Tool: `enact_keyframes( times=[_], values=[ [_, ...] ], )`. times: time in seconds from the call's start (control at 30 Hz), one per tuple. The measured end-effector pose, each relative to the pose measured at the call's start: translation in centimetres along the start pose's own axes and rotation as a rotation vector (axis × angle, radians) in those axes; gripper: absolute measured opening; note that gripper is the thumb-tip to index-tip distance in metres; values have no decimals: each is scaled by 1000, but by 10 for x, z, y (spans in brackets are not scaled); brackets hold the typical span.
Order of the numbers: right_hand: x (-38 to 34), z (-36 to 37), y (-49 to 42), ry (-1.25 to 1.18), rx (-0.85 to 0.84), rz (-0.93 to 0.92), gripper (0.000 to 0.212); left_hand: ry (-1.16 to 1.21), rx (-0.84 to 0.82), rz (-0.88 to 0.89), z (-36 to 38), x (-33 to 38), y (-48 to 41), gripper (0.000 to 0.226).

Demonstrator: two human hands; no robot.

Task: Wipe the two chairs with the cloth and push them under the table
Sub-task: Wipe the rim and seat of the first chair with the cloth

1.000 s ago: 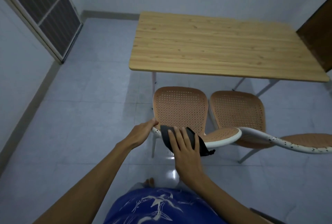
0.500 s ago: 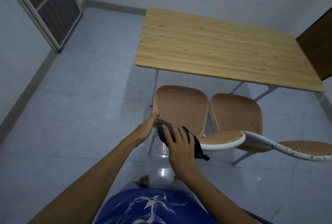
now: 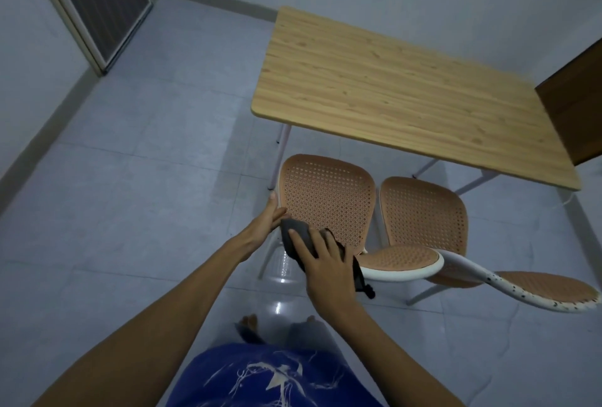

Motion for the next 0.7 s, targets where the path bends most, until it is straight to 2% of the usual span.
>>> enact_keyframes(
  times=[0.1,0.2,0.3,0.4,0.5,0.6,0.7],
  values=[
    [2,1,-14,-1,33,-70,77,42,20,-23,1,-2,-5,84],
    [-8,10,-36,46,-36,-125,63,119,70,-82,-4,-6,-14,87],
    [-21,14,-56,185,-158,-170,59,229,134,-165,-10,-13,-23,92],
    [-33,21,-83,200,-362,-198,55,324,186,-218,-12,-15,-24,94],
    [-38,29,-121,-12,-597,-79,47,349,233,-233,-15,-17,-29,92],
    [-32,33,-153,-306,-884,168,45,338,273,-253,-17,-21,-28,92],
    [-12,49,-164,-583,-931,442,38,310,280,-264,-14,-27,-27,90]
  ],
)
Point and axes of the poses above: each hand's wrist, its own y-axis away from the middle knuckle, its own z-axis out of the palm, x = y × z, the point moved 1 cm from there along -y, towards the middle knuckle, and after that the axes turned 15 degrees about x, right-handed, at the moved point
